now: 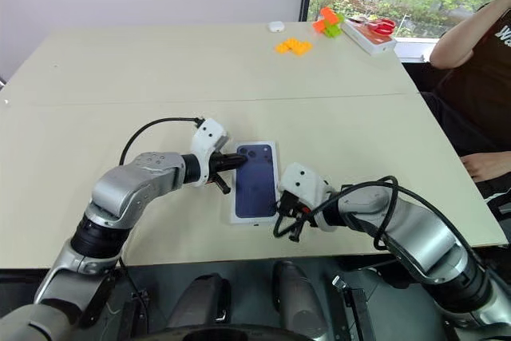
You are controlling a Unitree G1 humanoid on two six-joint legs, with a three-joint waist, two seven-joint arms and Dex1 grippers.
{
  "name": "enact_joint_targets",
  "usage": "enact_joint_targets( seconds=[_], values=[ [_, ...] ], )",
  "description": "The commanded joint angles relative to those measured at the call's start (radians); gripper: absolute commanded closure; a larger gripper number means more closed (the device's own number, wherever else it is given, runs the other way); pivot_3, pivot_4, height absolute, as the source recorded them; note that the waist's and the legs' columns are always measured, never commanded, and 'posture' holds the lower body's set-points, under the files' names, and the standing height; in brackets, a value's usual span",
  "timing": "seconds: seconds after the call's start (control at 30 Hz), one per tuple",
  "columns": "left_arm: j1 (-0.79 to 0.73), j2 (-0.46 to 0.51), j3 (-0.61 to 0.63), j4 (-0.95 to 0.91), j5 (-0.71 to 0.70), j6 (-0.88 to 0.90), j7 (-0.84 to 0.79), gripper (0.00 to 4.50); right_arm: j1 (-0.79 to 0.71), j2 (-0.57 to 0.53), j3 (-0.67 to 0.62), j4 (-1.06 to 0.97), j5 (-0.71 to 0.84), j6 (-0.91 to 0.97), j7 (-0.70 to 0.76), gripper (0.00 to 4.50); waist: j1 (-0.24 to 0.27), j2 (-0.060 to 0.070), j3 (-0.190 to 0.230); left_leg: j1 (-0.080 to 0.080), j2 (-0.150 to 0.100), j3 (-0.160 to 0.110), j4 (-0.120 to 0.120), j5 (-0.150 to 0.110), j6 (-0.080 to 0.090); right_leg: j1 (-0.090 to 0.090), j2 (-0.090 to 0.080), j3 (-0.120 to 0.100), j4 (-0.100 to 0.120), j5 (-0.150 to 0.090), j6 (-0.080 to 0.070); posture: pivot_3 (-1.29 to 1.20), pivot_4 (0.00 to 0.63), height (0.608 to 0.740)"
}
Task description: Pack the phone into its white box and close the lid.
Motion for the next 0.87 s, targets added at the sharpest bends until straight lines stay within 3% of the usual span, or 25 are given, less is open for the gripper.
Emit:
enact_joint_targets(
  seconds=[0.03, 0.23, 0.43, 0.67, 0.87],
  values=[
    [0.026, 0.019, 0.227, -0.051, -0.015, -0.094, 0.055, 4.50, -0.037, 0.069, -0.151, 0.110, -0.100, -0.186, -0.115, 4.48, 0.001, 0.000, 0.001, 0.000, 0.000, 0.000, 0.000, 0.000, 0.000, 0.000, 0.000, 0.000, 0.000, 0.000, 0.000, 0.00, 0.150, 0.740],
    [0.235, 0.139, 0.455, -0.050, 0.022, -0.235, 0.039, 4.50, -0.056, 0.115, -0.273, 0.350, -0.113, -0.326, -0.089, 4.48, 0.004, 0.000, 0.000, 0.000, 0.000, 0.001, -0.002, -0.001, 0.001, 0.000, -0.001, 0.000, -0.001, 0.003, -0.001, 0.00, 0.150, 0.740],
    [0.355, 0.173, 0.584, -0.017, 0.001, -0.333, 0.015, 4.50, -0.081, 0.143, -0.311, 0.475, -0.086, -0.378, -0.009, 4.48, 0.008, 0.000, 0.001, -0.001, 0.001, 0.001, 0.000, -0.001, 0.002, 0.000, -0.003, 0.000, -0.001, 0.001, -0.004, 0.00, 0.150, 0.740],
    [0.498, 0.165, 0.626, -0.073, -0.004, -0.347, 0.016, 4.50, -0.066, 0.137, -0.283, 0.510, -0.086, -0.424, 0.103, 4.48, 0.001, 0.000, 0.001, 0.000, 0.002, 0.001, -0.001, -0.002, 0.002, 0.000, -0.003, 0.000, -0.001, 0.001, -0.003, 0.00, 0.150, 0.740],
    [0.524, 0.170, 0.647, -0.095, -0.039, -0.329, 0.025, 4.50, -0.051, 0.134, -0.282, 0.495, -0.090, -0.445, 0.150, 4.48, 0.004, 0.000, 0.001, 0.000, 0.003, 0.001, -0.001, -0.002, 0.002, 0.000, -0.002, 0.000, -0.001, -0.001, -0.001, 0.00, 0.150, 0.740]
  ],
)
